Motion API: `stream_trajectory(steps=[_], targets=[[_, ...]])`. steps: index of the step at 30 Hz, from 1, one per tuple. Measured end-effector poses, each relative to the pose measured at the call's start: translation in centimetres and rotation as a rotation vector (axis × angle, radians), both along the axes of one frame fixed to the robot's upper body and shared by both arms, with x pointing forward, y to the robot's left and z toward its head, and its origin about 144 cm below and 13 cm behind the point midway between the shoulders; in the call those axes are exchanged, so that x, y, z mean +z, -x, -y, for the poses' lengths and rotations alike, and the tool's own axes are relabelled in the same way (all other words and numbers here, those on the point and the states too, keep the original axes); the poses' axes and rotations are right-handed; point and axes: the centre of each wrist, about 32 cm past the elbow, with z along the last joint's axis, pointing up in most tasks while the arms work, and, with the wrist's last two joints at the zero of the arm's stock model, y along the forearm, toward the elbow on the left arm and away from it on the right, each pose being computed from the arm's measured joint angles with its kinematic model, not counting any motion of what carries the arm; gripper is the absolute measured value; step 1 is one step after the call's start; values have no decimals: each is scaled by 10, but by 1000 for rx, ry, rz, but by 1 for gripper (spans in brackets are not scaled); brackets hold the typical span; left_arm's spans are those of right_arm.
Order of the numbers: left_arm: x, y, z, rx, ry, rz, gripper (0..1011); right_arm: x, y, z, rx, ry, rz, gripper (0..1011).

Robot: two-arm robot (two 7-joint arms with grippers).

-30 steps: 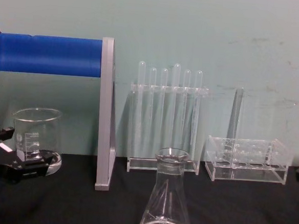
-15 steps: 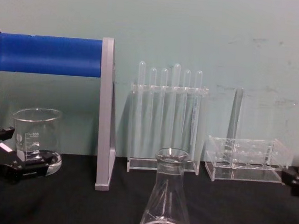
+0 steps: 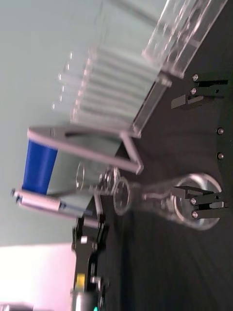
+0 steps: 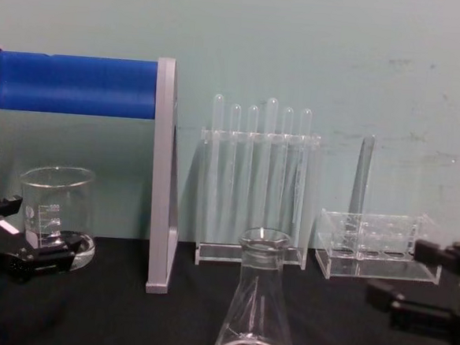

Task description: Grasp the erlenmeyer flask with one hand, shake it three times, then place it back.

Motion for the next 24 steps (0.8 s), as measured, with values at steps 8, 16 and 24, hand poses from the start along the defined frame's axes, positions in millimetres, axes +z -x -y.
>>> stream_trajectory(steps=[8, 16, 24], targets=[[0, 0, 0, 0, 0, 0, 1001, -4, -13, -14, 126, -23, -35, 1000], [0, 0, 0, 0, 0, 0, 1001, -7, -26, -25, 193, -55, -73, 1000], [0, 0, 0, 0, 0, 0, 1001, -9, -40, -35, 233, -74, -94, 1000]])
